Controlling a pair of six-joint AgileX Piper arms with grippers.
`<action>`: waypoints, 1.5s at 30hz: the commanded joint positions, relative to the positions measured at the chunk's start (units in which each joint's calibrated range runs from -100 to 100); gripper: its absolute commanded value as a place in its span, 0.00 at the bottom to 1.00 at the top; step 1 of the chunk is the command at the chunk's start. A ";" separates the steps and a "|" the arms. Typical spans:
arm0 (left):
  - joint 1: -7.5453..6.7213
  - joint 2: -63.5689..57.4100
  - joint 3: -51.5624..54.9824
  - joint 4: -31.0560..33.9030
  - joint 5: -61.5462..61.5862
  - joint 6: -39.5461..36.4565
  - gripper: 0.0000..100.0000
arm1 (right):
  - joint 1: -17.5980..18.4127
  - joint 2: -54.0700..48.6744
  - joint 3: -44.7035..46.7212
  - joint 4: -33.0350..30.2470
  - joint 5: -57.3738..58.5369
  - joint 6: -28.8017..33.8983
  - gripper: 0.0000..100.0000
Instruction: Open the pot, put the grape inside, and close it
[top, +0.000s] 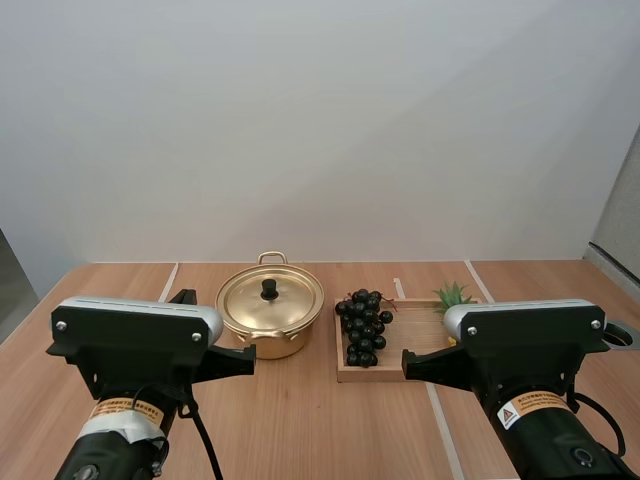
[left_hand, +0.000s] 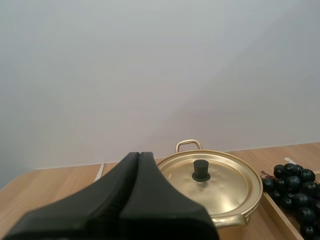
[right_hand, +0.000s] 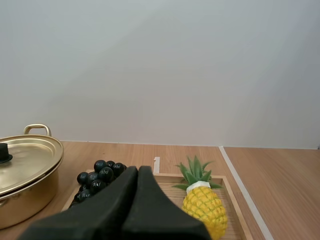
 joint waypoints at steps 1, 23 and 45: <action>0.09 -0.31 0.00 0.08 -8.10 0.13 0.00 | -0.27 -0.26 0.00 -1.97 -4.12 -0.37 0.00; 0.09 -0.31 -16.07 -19.50 -42.40 22.99 0.00 | -0.27 -0.26 -17.23 6.75 -39.84 -14.57 0.00; 0.09 32.19 -82.18 -22.97 13.10 22.54 0.00 | -0.27 35.04 -92.57 8.41 28.18 -14.14 0.00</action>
